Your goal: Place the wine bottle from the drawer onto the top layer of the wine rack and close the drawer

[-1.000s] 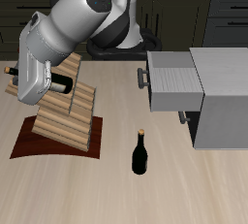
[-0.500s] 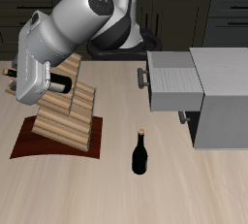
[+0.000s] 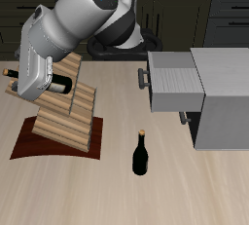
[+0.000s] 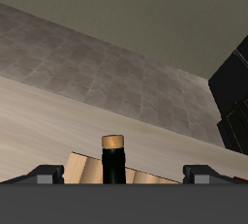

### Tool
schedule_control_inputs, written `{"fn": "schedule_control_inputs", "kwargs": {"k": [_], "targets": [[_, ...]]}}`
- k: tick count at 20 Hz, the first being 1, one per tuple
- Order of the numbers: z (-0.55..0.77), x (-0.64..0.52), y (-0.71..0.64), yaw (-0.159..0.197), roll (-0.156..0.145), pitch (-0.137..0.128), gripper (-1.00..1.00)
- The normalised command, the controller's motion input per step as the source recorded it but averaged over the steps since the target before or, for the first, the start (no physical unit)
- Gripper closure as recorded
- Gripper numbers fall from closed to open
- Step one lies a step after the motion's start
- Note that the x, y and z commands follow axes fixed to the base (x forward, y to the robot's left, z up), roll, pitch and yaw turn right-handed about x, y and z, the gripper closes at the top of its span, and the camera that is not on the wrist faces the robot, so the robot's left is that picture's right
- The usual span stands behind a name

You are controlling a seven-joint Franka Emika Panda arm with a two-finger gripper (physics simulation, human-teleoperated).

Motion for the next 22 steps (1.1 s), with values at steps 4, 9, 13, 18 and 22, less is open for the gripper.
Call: {"fn": "schedule_control_inputs", "kwargs": {"k": [4,9,13,18,22], "targets": [[0.08,-0.07,0.10,0.019,0.017,-0.020,-1.00],[0.06,-0.09,0.02,0.018,-0.002,-0.014,-1.00],[0.04,-0.02,0.04,0.029,-0.002,0.003,-1.00],[0.03,-0.10,-0.01,0.005,0.010,-0.006,-1.00],[0.00,-0.09,0.23,0.076,0.027,-0.015,-1.00]]}}
